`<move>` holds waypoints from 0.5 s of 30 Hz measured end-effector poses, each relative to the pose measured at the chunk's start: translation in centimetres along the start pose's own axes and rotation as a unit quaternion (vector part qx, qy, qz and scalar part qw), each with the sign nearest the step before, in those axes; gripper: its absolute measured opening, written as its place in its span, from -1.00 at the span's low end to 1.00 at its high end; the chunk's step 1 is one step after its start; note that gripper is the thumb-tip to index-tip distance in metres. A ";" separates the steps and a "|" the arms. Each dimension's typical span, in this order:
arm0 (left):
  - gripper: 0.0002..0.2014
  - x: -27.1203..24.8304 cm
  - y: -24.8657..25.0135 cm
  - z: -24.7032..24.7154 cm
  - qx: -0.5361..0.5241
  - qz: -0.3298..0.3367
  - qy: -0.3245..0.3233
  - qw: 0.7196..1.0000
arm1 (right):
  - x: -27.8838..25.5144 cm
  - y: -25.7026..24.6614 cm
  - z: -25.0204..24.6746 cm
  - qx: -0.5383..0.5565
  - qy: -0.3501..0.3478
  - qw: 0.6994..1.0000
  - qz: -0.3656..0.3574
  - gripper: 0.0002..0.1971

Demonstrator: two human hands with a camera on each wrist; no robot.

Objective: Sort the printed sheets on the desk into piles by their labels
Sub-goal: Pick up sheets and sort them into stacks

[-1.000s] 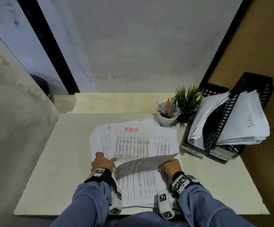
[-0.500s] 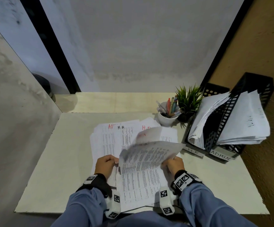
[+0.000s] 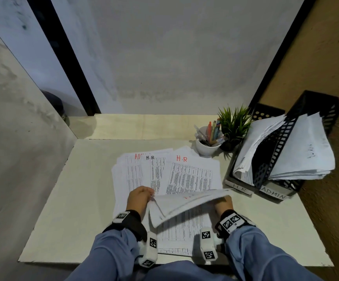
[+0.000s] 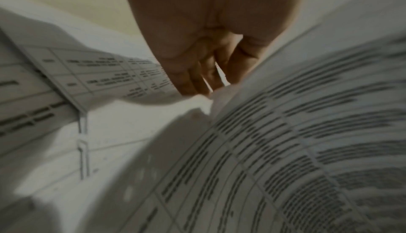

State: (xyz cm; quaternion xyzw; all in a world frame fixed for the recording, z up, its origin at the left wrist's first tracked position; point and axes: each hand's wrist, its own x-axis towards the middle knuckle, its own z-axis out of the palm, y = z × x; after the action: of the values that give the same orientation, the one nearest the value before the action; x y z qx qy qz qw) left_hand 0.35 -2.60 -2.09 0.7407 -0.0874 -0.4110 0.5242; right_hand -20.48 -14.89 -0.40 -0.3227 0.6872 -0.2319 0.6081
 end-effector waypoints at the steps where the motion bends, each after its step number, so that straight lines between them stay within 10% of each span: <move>1: -0.78 0.4 -0.1 -0.3 0.054 0.016 0.054 0.997 | 0.4 0.0 0.2 -0.002 0.011 1.000 0.005 -0.80; 5: -0.56 1.3 -0.6 -2.2 0.258 -0.001 0.210 0.943 | 0.5 0.1 -0.2 -0.098 -0.014 0.995 -0.006 -0.74; 9: -0.37 2.1 -0.8 -3.8 0.253 -0.056 0.183 0.948 | 0.2 0.5 0.0 -0.090 -0.017 0.996 0.007 -0.73; 15: -0.64 1.6 -0.4 -4.3 0.259 -0.015 0.180 0.949 | 0.9 1.0 0.2 -0.107 -0.022 0.994 0.002 -0.76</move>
State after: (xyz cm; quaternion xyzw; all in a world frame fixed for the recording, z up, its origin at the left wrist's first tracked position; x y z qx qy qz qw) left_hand 4.30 -0.24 -2.81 0.9140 -0.0844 -0.2414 0.3149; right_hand -20.44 -14.83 -1.72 -0.3893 0.6956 -0.1485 0.5852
